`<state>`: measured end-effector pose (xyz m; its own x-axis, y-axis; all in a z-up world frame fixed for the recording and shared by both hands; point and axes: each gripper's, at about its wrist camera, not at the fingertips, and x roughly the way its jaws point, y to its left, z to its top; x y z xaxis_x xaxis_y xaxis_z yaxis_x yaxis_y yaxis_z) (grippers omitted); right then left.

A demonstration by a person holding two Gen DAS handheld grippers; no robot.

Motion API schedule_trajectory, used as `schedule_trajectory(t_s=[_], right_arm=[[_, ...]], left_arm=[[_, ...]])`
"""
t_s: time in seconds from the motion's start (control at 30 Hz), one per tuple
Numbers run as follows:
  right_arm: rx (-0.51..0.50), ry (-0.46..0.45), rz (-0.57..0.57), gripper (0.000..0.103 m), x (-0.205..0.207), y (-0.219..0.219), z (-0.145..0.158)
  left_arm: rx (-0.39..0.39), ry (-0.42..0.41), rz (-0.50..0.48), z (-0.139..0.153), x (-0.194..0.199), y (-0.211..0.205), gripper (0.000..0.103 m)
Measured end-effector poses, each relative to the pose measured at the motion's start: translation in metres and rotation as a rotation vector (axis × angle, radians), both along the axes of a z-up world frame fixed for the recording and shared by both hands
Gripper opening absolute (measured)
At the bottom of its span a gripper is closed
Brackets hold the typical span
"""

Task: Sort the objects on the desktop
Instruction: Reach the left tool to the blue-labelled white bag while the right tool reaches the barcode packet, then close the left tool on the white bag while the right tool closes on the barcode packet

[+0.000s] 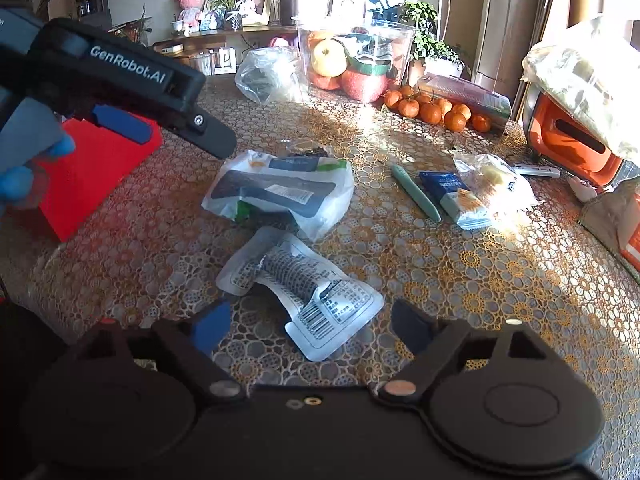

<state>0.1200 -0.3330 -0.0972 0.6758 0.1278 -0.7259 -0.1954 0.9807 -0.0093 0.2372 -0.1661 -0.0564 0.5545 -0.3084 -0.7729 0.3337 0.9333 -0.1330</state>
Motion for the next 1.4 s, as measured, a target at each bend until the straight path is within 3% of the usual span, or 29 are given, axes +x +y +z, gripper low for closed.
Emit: schedule_trajectory(t_s=[0.5, 0.67, 0.83, 0.93, 1.2, 1.37, 1.4], right_arm=[[-0.077, 0.003, 0.062, 0.079, 0.019, 0.009, -0.017], [-0.107, -0.008, 0.072, 0.079, 0.022, 0.014, -0.020], [-0.092, -0.004, 0.078, 0.077, 0.025, 0.014, -0.023], [-0.078, -0.003, 0.086, 0.071, 0.026, 0.014, -0.023], [-0.090, -0.020, 0.081, 0.050, 0.027, 0.013, -0.021], [-0.086, -0.029, 0.080, 0.038, 0.024, 0.013, -0.016], [-0.084, -0.032, 0.076, 0.036, 0.023, 0.014, -0.015]], left_arm=[[0.006, 0.031, 0.025, -0.030, 0.037, -0.012, 0.102], [-0.053, 0.093, 0.077, -0.044, 0.052, -0.003, 0.102], [-0.066, 0.118, 0.072, -0.053, 0.054, -0.004, 0.090], [-0.087, 0.131, 0.062, -0.054, 0.056, -0.005, 0.080], [-0.131, 0.134, 0.056, -0.051, 0.052, -0.004, 0.039], [-0.136, 0.126, 0.066, -0.048, 0.047, -0.002, 0.023], [-0.133, 0.120, 0.066, -0.047, 0.045, -0.002, 0.014]])
